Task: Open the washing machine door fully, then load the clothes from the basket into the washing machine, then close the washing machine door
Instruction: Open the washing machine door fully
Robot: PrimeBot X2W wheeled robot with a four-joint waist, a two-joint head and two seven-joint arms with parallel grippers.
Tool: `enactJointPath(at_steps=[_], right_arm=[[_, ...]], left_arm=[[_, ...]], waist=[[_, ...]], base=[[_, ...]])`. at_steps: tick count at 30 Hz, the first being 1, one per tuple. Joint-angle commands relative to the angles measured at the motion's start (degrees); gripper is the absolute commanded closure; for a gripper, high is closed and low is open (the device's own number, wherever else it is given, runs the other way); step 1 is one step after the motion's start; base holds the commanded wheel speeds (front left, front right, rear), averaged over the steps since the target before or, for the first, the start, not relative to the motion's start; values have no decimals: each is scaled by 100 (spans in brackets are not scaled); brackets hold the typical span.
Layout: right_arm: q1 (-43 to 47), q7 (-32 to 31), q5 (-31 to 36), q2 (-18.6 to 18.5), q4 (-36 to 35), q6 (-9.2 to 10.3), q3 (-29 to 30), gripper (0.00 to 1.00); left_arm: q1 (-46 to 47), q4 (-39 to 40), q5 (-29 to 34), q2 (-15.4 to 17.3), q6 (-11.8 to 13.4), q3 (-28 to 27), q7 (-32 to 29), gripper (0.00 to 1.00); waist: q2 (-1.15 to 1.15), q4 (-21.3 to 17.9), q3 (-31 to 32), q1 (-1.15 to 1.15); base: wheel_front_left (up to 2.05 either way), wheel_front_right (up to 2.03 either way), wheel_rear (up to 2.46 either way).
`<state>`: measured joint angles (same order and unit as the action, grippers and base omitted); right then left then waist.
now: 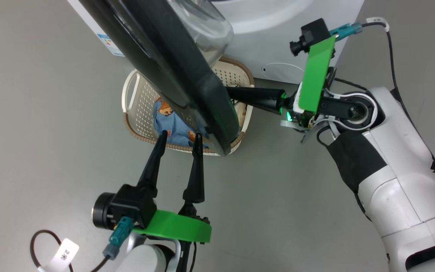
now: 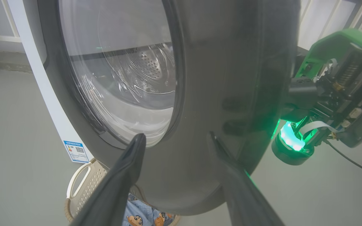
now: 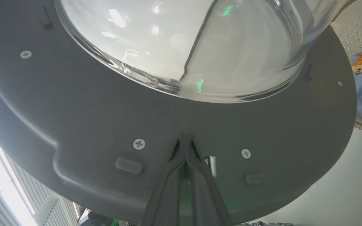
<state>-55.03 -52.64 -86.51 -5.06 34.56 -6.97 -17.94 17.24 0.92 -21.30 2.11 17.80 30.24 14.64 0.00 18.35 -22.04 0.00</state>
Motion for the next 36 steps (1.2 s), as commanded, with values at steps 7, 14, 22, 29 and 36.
enactJointPath(at_steps=[7,14,22,29,36], right_arm=[[181,212,-59,218,-268,-52,-141,100],[465,977,717,-98,-969,-52,-35,100],[1708,2377,2379,-898,-2640,-52,-268,100],[2766,3998,4151,-1442,-3260,-52,-322,100],[3735,5156,5522,-1250,-3330,-52,125,100]], left_arm=[[-103,109,109,76,6,-254,36,0],[-125,89,171,76,-10,-425,36,0],[-213,15,261,76,-116,-844,36,0],[-396,-91,419,76,-399,-1258,36,0],[-714,-153,521,76,-539,-1560,36,0]], waist=[[0,-65,69,0],[0,-225,257,0],[0,-586,678,0],[0,-981,1117,0],[0,-1360,1460,0]], base=[[0,0,0],[0,0,0],[0,0,0],[0,0,0],[0,0,0]])
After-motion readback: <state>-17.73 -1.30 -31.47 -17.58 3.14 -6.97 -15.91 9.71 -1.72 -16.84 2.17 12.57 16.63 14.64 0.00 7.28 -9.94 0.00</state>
